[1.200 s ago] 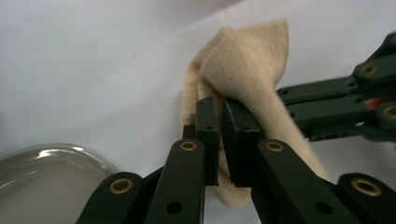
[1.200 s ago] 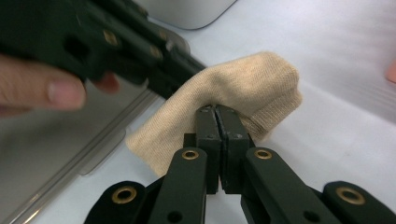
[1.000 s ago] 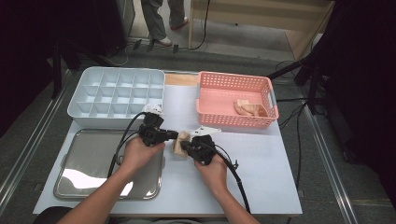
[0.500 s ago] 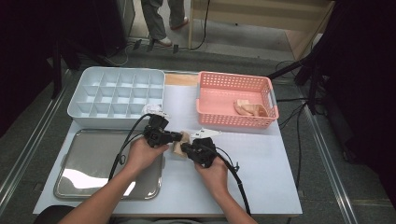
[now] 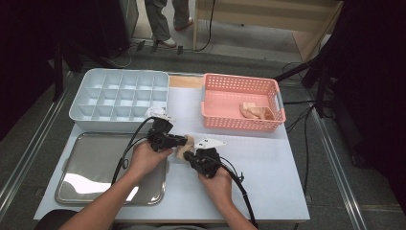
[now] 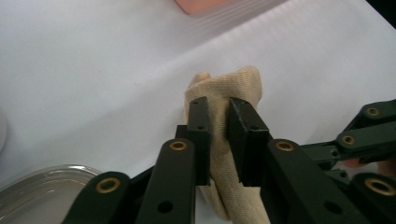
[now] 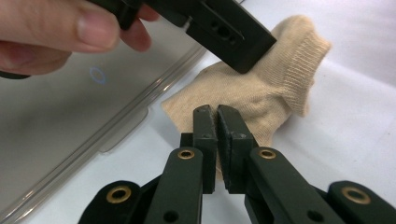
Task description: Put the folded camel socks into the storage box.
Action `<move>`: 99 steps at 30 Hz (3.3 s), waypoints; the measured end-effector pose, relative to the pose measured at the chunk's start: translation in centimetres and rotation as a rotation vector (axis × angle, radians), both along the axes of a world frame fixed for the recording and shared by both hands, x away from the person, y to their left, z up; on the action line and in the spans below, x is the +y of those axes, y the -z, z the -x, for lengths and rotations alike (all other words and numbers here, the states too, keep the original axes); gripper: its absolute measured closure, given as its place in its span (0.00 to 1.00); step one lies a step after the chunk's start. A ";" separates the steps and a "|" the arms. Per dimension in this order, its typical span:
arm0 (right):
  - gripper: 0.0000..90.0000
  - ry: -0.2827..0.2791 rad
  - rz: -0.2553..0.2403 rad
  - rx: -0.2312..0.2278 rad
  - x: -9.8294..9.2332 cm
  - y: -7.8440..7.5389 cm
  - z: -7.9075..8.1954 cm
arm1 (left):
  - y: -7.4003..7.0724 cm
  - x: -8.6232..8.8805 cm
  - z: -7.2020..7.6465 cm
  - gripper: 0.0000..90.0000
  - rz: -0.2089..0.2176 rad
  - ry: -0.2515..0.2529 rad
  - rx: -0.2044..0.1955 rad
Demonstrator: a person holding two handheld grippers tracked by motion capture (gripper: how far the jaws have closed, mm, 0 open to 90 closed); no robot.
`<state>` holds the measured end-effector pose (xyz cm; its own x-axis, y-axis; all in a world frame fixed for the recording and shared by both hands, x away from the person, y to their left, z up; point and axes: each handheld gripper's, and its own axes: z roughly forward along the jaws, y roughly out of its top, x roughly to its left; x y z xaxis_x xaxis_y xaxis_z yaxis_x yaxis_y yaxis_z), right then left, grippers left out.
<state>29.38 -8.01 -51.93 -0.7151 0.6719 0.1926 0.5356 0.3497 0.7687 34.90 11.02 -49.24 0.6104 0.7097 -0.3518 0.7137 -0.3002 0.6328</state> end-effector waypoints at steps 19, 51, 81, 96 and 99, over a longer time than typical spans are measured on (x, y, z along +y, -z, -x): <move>0.95 -0.002 0.009 0.011 -0.7 0.2 0.8 | 1.6 -0.8 -0.7 0.58 0.006 0.007 0.048; 0.86 -0.013 0.029 0.062 -3.5 -0.4 1.2 | 2.3 -1.4 -0.5 0.77 0.011 0.054 0.059; 0.70 0.071 0.007 0.064 -7.3 -1.2 -1.2 | 0.4 -0.2 -0.7 0.83 0.093 0.050 0.083; 0.61 0.077 0.009 0.038 -7.5 -0.9 -1.9 | -1.1 0.5 -0.2 0.83 0.081 0.056 0.053; 0.61 0.082 0.001 0.042 -7.7 -0.9 -2.0 | -1.7 0.8 -0.1 0.83 0.091 0.057 0.048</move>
<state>31.34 -15.69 -50.98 -0.6491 0.7282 0.2200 0.5940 0.3045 0.7446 35.03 11.85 -47.58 0.6300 0.6378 -0.4431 0.7272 -0.2841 0.6249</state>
